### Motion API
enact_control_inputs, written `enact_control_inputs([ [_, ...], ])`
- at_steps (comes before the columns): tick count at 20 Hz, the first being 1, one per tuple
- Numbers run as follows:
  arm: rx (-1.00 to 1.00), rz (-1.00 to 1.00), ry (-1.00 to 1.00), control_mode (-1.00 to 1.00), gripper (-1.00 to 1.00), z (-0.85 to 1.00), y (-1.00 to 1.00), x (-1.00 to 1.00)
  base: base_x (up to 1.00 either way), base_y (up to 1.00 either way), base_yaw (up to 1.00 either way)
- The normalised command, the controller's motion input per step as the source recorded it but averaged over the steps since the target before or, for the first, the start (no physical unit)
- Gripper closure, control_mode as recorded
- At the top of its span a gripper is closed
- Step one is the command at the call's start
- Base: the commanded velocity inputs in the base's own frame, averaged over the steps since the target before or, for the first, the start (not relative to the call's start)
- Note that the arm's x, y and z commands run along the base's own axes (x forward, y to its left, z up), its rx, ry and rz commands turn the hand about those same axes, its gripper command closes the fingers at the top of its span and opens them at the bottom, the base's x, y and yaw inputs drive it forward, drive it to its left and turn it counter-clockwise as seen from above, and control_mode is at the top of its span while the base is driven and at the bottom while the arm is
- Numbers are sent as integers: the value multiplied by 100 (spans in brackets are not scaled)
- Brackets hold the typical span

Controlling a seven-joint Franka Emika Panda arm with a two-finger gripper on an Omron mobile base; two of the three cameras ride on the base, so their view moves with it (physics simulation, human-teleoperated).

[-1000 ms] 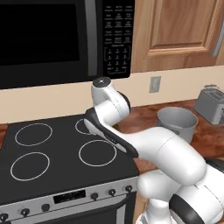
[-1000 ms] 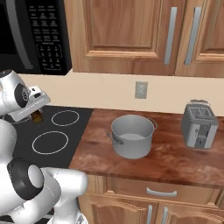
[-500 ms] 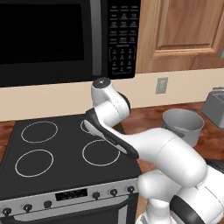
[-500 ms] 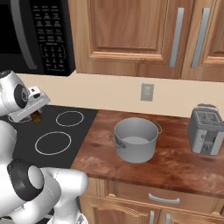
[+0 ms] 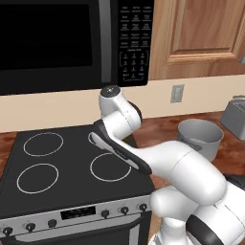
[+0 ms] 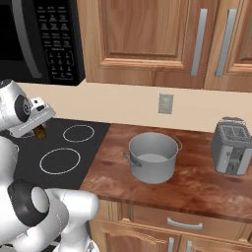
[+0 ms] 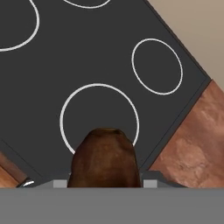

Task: Turn on the sink faucet. Then move the sweet potato from the counter to the sink. Turn off the sink. Move the vegetable from the sink to the pot next to the stove. Finally move the pot to the rear left burner.

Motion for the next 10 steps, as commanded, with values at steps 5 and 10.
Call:
enact_control_inputs([
  [5,1,-4,-2,-100,100,-11,-43,-35,0,0,0],
  [10,3,-10,0,-100,100,-13,-68,-40,0,0,0],
])
